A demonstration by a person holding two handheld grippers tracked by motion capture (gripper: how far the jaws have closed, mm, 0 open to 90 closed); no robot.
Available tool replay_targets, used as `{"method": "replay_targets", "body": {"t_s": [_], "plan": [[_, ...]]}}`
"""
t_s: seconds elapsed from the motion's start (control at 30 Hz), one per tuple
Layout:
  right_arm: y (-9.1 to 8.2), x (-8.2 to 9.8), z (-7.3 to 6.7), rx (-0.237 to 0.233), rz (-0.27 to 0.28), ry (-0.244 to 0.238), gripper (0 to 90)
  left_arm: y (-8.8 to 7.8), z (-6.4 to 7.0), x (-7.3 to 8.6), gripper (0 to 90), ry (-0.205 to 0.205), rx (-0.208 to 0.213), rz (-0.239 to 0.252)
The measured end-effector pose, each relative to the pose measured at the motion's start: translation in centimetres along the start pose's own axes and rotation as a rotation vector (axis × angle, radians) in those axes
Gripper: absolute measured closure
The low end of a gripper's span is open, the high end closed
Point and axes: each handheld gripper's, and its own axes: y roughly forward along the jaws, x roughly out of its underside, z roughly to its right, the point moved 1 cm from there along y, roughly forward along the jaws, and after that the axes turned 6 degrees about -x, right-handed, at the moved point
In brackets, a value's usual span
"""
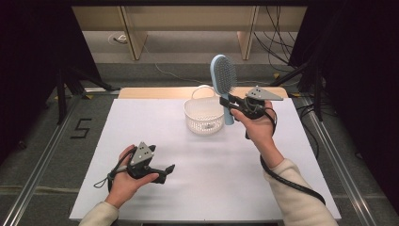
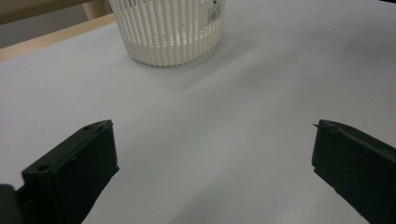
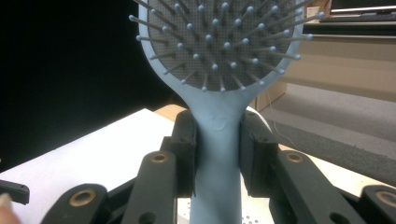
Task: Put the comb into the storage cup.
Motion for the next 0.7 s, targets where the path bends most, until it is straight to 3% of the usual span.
{"method": "replay_targets", "body": {"t_s": [0.7], "plan": [[0.46, -0.63, 0.19, 0.014, 0.006, -0.018, 70.6, 0.00, 0.01, -0.01, 0.0, -0.001, 0.001, 0.002]]}}
